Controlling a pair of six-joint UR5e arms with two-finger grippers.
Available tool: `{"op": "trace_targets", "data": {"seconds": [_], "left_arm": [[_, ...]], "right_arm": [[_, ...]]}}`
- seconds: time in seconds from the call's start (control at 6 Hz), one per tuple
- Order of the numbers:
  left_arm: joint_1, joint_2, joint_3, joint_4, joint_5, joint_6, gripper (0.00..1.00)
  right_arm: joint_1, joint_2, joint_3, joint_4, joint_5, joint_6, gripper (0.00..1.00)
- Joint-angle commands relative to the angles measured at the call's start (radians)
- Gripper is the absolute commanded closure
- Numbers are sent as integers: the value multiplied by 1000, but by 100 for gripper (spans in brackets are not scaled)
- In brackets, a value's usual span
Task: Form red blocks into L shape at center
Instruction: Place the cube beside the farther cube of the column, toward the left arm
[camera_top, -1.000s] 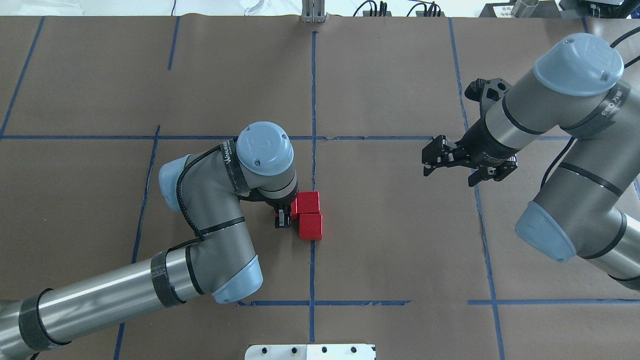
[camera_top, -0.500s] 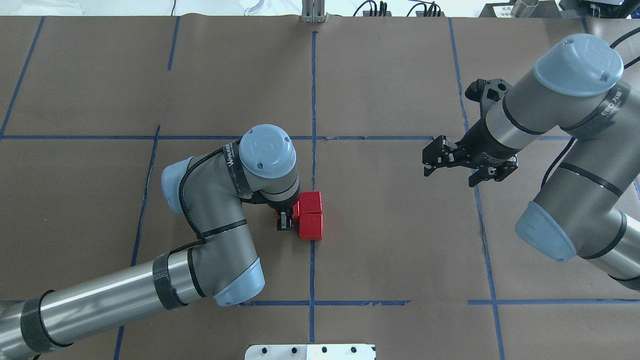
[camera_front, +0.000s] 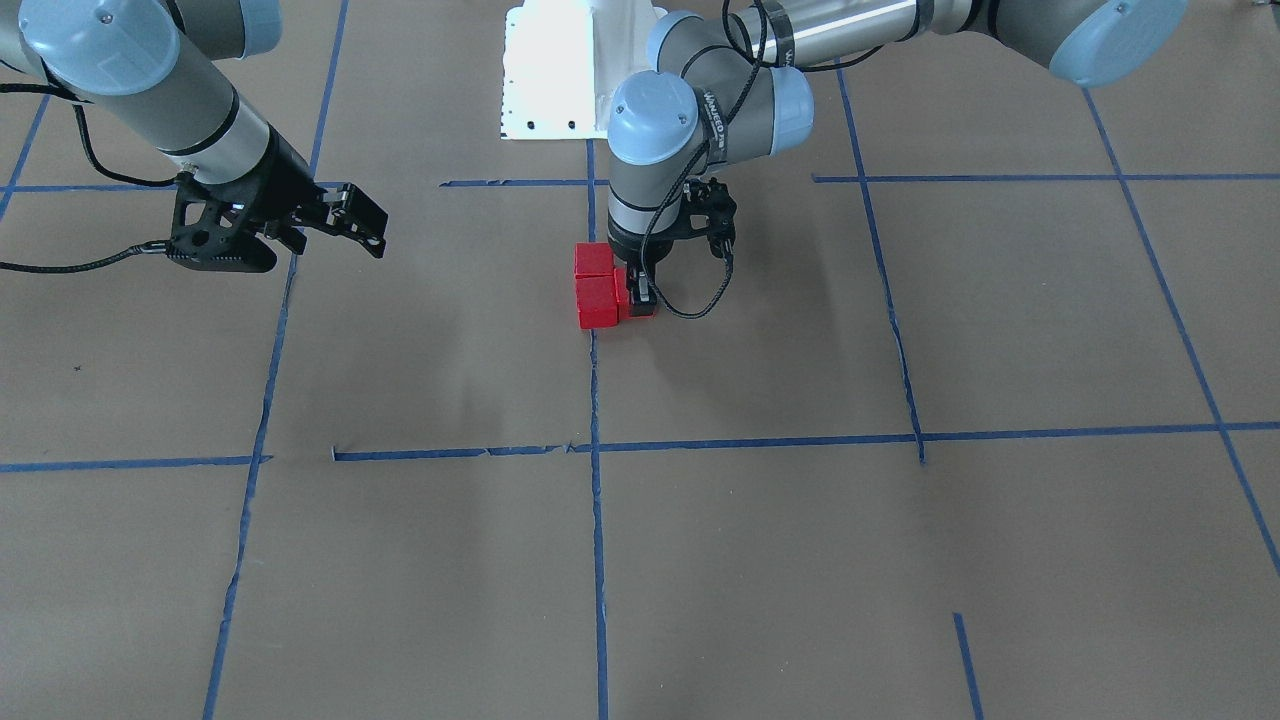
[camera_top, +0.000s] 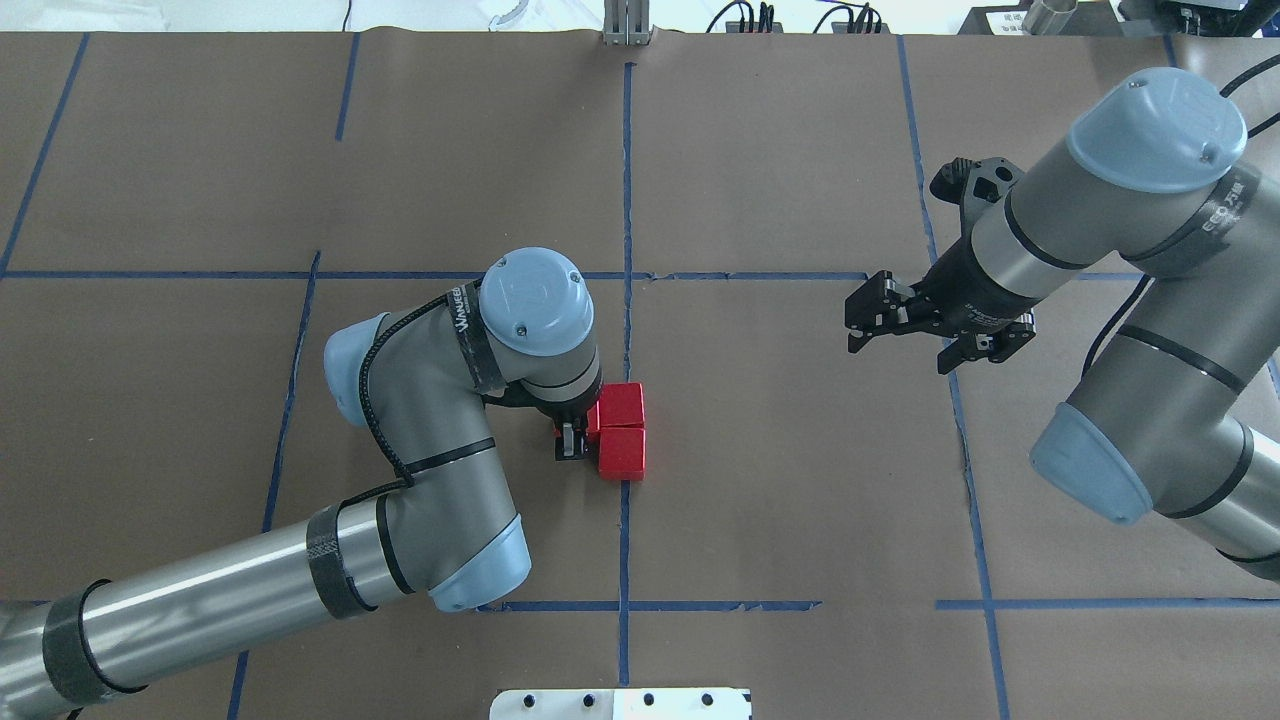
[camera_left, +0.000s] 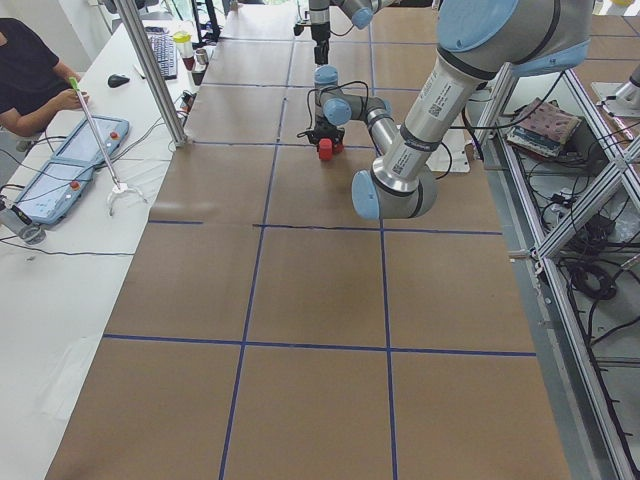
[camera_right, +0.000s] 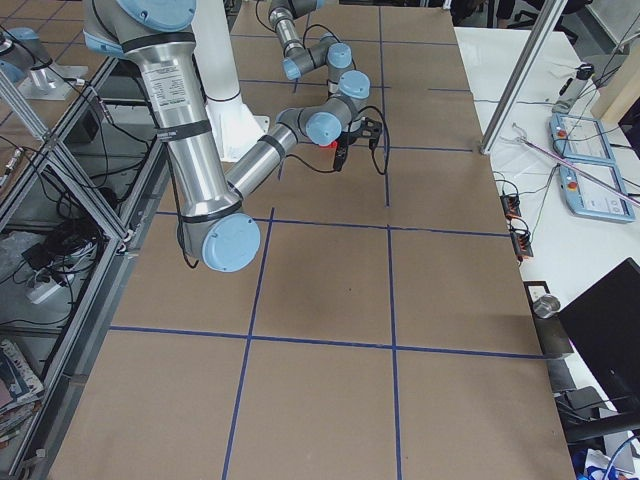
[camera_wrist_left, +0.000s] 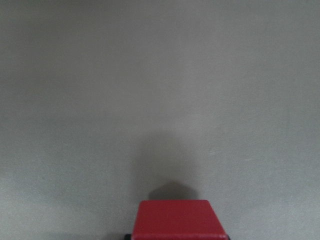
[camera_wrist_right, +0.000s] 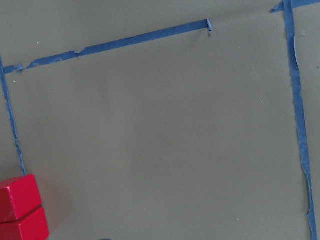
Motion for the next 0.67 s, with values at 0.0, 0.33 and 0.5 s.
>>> {"op": "trace_targets", "data": {"seconds": [0.0,0.33,0.5], "left_arm": [[-2,0,1,0,0,-5,0],[-29,-12,-19,-1,-1,-6,0],[-43,-10,-63,9,-1,6,0]], "right_arm": [[0,0,1,0,0,0,0],[0,0,3,0,6,2,0],[2,0,10,0,6,2,0]]}}
